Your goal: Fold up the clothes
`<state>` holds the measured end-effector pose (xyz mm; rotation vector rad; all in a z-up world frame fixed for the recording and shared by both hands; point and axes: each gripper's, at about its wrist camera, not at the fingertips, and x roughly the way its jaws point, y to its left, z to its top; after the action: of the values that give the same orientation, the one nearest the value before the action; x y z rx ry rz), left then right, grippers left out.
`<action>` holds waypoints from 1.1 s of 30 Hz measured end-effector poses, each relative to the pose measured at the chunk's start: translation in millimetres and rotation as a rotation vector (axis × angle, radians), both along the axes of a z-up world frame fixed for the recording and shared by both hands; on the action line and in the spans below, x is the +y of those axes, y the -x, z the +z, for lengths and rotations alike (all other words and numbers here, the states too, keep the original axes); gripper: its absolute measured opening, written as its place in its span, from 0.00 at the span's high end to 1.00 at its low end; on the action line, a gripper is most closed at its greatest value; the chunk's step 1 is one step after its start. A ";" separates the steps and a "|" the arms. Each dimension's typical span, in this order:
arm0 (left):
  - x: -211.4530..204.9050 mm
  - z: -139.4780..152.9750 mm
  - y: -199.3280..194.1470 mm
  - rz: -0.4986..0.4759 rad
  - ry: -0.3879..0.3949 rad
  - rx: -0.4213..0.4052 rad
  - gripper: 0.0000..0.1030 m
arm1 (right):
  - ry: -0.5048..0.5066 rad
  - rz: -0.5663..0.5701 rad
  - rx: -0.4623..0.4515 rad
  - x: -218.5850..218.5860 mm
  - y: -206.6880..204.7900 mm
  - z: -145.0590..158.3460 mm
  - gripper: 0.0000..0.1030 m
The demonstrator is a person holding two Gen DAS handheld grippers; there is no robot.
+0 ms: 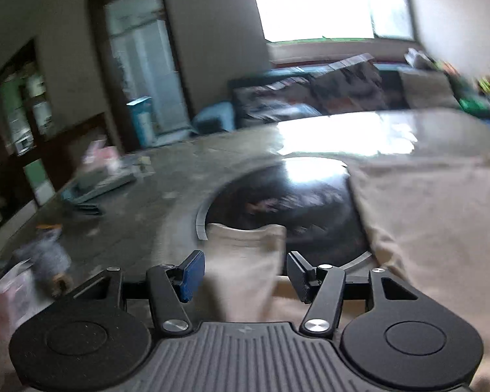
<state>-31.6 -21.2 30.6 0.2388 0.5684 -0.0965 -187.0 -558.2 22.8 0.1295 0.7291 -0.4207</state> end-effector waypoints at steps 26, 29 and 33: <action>120.7 8.6 25.9 0.341 0.219 0.003 0.91 | 0.030 0.055 -0.012 18.3 -1.9 15.4 0.38; 102.6 10.3 31.3 0.238 0.219 0.013 0.91 | 0.014 0.118 -0.029 33.3 -5.0 25.0 0.38; 69.9 3.7 27.2 0.110 0.164 0.034 0.82 | -0.017 0.248 -0.046 65.7 -15.2 35.1 0.38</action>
<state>-58.8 48.8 34.3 0.0464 0.6031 -0.0400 -171.8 -492.5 57.9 0.0636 0.6934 -0.1743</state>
